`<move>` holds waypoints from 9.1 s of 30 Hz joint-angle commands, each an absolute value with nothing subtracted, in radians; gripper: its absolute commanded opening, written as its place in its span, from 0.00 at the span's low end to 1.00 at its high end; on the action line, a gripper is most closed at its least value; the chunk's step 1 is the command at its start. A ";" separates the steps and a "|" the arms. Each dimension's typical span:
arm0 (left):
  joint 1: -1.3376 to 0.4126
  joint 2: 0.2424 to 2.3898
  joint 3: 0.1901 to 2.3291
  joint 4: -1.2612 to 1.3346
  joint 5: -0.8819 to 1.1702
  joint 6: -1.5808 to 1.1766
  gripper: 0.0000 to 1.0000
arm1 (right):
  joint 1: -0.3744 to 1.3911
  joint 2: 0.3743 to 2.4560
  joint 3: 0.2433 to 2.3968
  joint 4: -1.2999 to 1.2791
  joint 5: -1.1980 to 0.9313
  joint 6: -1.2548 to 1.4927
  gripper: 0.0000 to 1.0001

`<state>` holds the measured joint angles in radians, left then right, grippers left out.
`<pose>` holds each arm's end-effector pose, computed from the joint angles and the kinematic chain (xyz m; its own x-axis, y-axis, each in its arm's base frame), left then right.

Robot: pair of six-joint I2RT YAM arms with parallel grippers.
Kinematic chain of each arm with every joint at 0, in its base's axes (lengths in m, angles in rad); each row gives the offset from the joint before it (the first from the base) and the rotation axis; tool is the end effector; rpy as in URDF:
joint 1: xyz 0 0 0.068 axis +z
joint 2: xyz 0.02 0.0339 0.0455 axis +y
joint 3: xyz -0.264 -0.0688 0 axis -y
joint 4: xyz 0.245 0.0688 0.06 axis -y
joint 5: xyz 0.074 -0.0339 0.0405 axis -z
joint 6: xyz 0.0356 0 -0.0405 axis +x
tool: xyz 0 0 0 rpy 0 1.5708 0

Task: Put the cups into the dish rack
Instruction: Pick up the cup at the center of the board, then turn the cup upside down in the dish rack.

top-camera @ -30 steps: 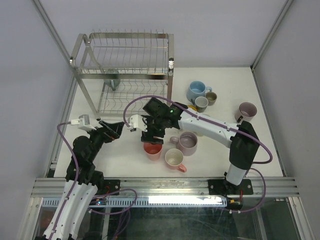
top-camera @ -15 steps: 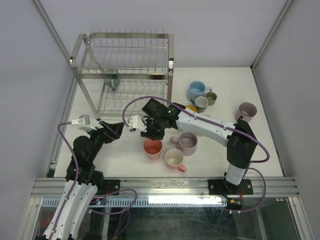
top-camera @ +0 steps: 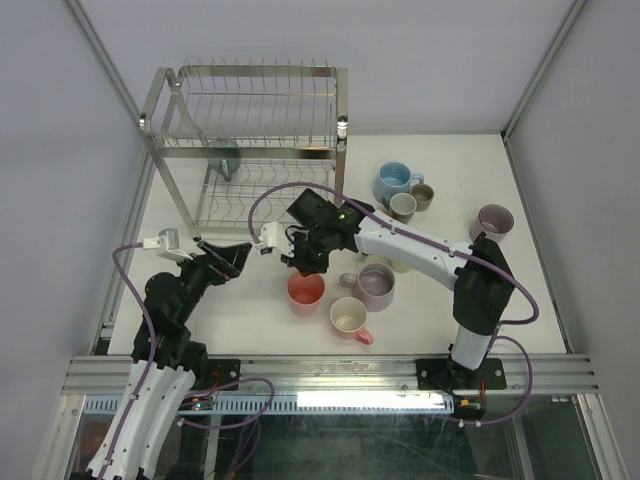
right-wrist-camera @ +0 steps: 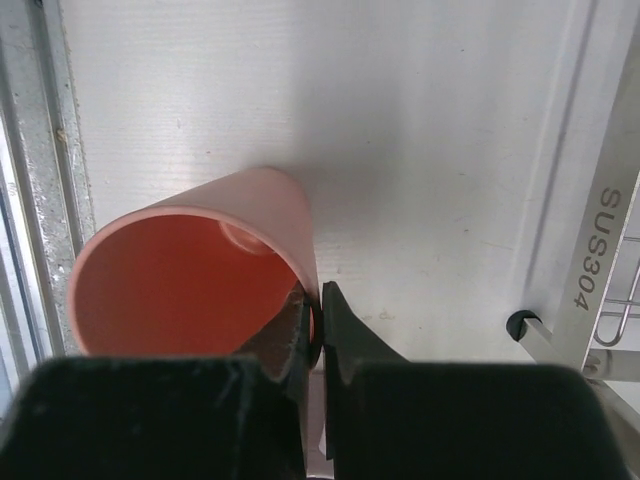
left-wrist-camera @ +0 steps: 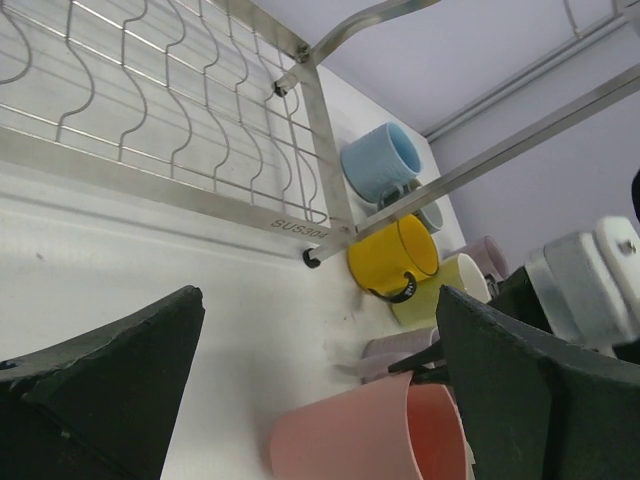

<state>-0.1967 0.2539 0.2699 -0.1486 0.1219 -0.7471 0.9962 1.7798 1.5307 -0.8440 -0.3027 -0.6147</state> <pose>0.1137 -0.0271 0.2293 -0.3073 -0.6265 -0.7163 0.1409 0.7145 -0.6853 0.1958 0.3219 0.2736 0.1107 -0.8418 -0.5282 -0.9938 -0.1001 -0.0489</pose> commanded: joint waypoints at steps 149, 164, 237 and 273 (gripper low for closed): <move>-1.143 1.239 0.703 1.689 -0.406 -0.512 0.00 | 0.117 1.145 0.849 1.062 -1.177 1.372 0.88; -1.143 0.785 0.666 0.802 -0.343 -0.352 0.00 | 0.015 1.070 0.960 0.666 -1.460 0.859 0.89; -0.726 0.680 0.430 0.528 -0.380 -0.247 0.00 | -0.343 1.218 1.034 -0.666 -1.396 -0.681 0.91; -0.462 1.217 0.527 0.952 -0.605 -0.247 0.00 | -0.336 1.209 1.005 -0.603 -1.415 -0.604 0.89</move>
